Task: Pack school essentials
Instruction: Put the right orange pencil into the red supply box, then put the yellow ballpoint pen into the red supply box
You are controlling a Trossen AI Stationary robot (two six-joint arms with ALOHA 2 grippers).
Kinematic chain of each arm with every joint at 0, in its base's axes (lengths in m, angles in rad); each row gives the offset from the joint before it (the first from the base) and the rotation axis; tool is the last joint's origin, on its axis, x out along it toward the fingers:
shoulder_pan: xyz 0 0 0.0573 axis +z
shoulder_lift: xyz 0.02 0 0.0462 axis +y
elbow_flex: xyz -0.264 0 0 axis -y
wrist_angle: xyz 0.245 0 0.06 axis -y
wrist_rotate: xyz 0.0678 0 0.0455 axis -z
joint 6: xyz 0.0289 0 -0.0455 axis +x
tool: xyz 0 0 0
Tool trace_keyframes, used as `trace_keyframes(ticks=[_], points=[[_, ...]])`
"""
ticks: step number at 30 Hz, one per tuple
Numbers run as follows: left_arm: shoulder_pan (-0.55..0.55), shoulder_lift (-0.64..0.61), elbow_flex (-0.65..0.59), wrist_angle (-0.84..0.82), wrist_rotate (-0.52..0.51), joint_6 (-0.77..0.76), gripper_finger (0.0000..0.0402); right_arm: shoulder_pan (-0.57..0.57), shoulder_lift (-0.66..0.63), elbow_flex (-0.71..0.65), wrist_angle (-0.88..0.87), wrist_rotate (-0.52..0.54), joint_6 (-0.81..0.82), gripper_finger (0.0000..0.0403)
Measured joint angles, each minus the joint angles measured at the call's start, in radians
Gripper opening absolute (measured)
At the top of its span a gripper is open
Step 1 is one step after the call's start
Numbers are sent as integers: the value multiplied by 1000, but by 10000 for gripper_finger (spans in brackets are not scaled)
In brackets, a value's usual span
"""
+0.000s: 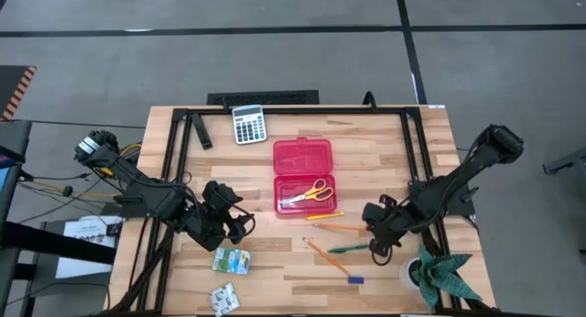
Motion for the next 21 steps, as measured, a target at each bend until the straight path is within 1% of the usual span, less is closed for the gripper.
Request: trace_keyframes(ticks=[5,12,14,21], points=[[0,0,0,0,-1,3,297,-50,-25,26,-2,8,-59,0],[0,0,0,0,-2,3,297,-133,-15,155,-23,13,-232,0],[0,0,0,0,-2,3,297,-160,-15,193,-22,30,-282,0],[0,0,0,0,-6,3,297,-316,-15,276,-15,53,-481,0]])
